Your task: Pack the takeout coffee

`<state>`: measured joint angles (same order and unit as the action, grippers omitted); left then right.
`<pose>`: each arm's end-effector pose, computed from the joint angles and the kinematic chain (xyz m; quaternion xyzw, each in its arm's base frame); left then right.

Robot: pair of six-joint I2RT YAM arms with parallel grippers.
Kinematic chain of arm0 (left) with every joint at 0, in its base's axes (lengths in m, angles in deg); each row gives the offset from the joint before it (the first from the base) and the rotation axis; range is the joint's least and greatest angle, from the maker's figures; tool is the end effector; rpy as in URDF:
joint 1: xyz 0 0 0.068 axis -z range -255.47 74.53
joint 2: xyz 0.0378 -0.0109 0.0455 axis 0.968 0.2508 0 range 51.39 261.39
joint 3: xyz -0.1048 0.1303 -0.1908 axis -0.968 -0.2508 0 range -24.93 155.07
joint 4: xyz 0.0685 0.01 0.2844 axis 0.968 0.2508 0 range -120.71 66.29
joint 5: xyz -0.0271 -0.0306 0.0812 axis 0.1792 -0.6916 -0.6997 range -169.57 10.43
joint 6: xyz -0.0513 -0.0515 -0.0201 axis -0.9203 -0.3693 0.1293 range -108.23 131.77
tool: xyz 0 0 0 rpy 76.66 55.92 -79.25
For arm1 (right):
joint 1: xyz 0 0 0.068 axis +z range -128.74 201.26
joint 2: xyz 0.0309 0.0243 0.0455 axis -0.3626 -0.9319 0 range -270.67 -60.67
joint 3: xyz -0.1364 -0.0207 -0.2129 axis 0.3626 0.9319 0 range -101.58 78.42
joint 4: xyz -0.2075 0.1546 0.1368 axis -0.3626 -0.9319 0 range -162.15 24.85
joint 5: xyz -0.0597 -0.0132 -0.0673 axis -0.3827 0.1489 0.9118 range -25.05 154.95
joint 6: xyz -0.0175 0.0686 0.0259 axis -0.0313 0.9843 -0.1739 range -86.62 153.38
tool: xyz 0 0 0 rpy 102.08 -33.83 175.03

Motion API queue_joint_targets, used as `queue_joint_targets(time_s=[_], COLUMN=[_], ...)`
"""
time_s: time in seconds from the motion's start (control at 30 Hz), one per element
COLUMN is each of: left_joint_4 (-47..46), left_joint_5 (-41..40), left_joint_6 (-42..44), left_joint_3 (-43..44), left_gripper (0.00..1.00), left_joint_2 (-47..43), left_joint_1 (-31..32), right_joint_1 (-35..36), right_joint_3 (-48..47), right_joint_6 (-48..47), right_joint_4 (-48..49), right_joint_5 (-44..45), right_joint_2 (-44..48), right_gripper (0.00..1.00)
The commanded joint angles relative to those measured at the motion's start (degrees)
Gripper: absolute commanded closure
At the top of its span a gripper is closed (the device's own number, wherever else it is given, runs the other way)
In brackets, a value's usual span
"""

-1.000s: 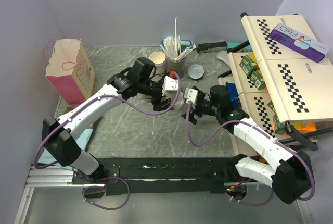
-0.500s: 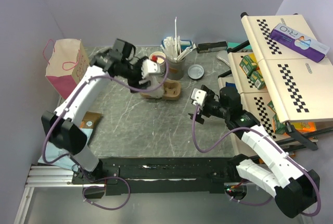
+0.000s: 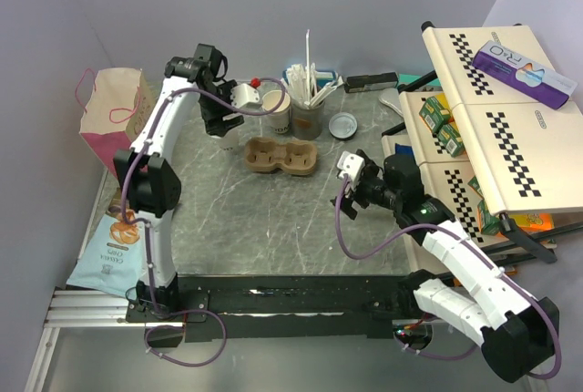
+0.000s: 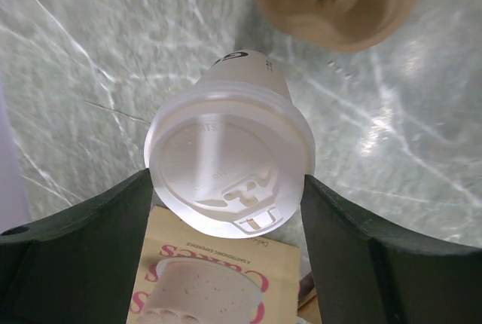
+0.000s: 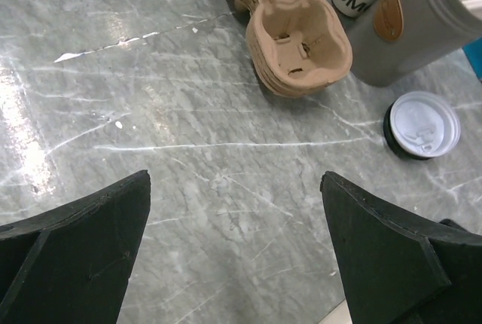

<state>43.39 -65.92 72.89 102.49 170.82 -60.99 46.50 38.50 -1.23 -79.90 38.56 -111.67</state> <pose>0.4437 -0.1301 0.3000 0.6149 0.7525 -0.0255 0.2346 0.2309 0.1401 0.2516 -0.5166 0.6544 0.1505 0.5312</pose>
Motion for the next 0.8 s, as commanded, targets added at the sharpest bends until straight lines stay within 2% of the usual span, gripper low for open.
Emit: queue_joint_targets(time_s=[0.0, 0.27, 0.77], left_joint_4=[1.75, 1.04, -1.07], left_joint_5=[-4.24, -2.32, 0.5], left_joint_6=[2.51, 3.48, 2.07], left_joint_3=[3.98, 4.25, 2.49], left_gripper=[0.29, 0.25, 0.14], left_joint_2=[2.9, 5.72, 7.04], left_joint_1=[-1.03, -2.0, -3.93], right_joint_1=[-0.1, -0.19, -0.19], right_joint_3=[0.72, 1.07, -2.0], right_joint_6=[3.14, 5.16, 8.42], right_joint_4=[0.07, -0.82, 0.5], right_joint_5=[1.17, 2.75, 3.36], right_joint_2=[1.87, 2.66, -1.99], right_gripper=[0.0, 0.0, 0.0])
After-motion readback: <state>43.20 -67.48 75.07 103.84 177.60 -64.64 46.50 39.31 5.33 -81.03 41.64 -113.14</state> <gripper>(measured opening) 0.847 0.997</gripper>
